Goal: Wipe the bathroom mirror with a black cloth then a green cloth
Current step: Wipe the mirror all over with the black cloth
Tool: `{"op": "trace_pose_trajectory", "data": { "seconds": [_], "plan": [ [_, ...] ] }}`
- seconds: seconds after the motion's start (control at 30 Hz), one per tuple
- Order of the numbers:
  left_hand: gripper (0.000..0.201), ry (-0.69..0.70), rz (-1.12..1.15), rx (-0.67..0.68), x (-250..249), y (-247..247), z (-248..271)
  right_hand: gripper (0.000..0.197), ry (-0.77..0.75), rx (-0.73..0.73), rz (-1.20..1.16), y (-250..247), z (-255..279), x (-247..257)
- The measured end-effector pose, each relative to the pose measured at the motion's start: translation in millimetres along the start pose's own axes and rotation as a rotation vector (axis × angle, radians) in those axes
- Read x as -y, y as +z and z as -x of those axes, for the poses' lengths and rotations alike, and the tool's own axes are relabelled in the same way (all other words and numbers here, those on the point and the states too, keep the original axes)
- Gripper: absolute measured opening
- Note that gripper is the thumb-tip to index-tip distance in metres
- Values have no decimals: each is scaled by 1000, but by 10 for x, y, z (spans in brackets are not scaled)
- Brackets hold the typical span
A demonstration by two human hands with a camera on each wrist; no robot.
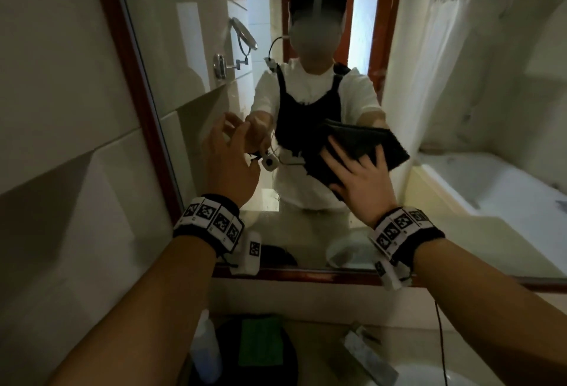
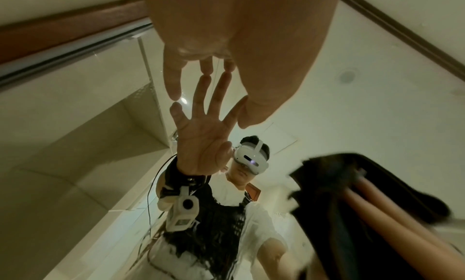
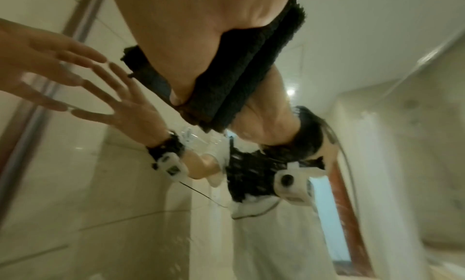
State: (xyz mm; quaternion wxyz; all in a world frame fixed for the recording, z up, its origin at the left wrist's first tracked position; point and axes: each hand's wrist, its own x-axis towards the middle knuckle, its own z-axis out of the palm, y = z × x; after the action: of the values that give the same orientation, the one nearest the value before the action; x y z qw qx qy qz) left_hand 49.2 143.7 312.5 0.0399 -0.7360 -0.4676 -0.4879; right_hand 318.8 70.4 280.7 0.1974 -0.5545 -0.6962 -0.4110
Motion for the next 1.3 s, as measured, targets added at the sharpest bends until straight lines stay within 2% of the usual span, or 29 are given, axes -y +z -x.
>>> {"op": "trace_pose_trajectory", "data": {
  "seconds": [0.1,0.23,0.33,0.43,0.5,0.57,0.67,0.77,0.87,0.97,1.07,1.13,1.2,1.3],
  "plan": [
    [69,49,-20,-19,-9,-12,-7,73,103,21,-7,44,394,-275],
    [72,27,-41,32,-11,-35,25,67,104,39,8,52,576,-394],
    [61,-23,-40,33,-88,-33,134,64,93,27,-2,61,430,-219],
    [52,15,55,-2,-227,21,307,66,-100,34,8,110,89,100],
    [35,101,133,-16,-317,79,424,64,-199,31,-13,101,-152,294],
    [20,165,156,1,-367,140,491,60,-211,7,-82,46,-289,389],
    [14,213,213,73,-437,254,567,60,-172,-44,-327,-103,-330,362],
    [19,276,239,69,-606,370,575,66,-139,-49,-571,-182,-427,225],
    [34,338,228,69,-751,484,493,66,-29,24,-796,-298,-541,120],
    [37,340,39,10,-832,600,437,63,40,66,-861,-429,-465,17],
    [56,259,-181,19,-957,684,422,72,76,-31,-907,-458,-172,-139],
    [65,221,-289,36,-1021,728,417,72,180,-149,-795,-424,69,-283],
    [70,196,-368,9,-1056,798,448,73,287,-222,-547,-358,297,-409],
    [77,135,-401,-43,-1090,956,565,80,414,-97,-288,-200,551,-518]
  ]
}}
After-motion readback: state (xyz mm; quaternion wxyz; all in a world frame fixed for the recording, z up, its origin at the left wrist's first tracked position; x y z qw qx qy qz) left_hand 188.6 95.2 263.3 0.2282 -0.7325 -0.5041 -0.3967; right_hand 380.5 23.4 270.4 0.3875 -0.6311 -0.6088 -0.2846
